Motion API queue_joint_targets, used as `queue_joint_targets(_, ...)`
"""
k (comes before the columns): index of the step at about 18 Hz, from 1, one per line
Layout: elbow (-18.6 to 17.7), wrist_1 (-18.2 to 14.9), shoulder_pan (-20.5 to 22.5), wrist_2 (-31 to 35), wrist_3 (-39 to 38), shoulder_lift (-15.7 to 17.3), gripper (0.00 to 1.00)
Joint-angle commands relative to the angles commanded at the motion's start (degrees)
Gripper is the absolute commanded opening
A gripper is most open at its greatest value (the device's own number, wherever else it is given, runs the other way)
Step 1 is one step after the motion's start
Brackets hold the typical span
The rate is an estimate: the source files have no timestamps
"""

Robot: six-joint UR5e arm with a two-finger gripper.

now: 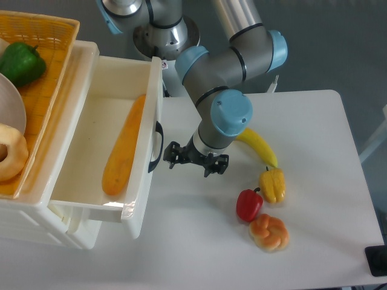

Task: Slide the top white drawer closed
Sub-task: 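Move the gripper toward the open drawer's front handle, then push the drawer front with the gripper, sliding the drawer into the unit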

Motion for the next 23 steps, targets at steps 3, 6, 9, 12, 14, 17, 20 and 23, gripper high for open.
queue_joint_targets(3, 0.0, 0.0, 0.0, -0.09, 0.09, 0.09, 1.0)
queue_joint_targets(6, 0.09, 0.0, 0.0, -1.23, 0.09, 0.26, 1.0)
queue_joint_targets(9, 0.18, 0.0, -0.18, -1.32, 0.0, 0.79, 1.0)
queue_joint_targets(12, 0.18, -0.09, -0.18, -1.67, 0.0, 1.05, 1.0)
queue_joint_targets(14, 0.18, -0.09, -0.18, -1.67, 0.0, 1.05, 1.0)
queue_joint_targets(17, 0.18, -0.09, -0.18, -2.28, -0.09, 1.49, 1.0)
queue_joint_targets(20, 0.18, -0.09, -0.79, -2.37, -0.79, 1.76, 1.0)
queue_joint_targets(23, 0.26, -0.09, -1.05, -2.46, -1.14, 1.84, 1.0)
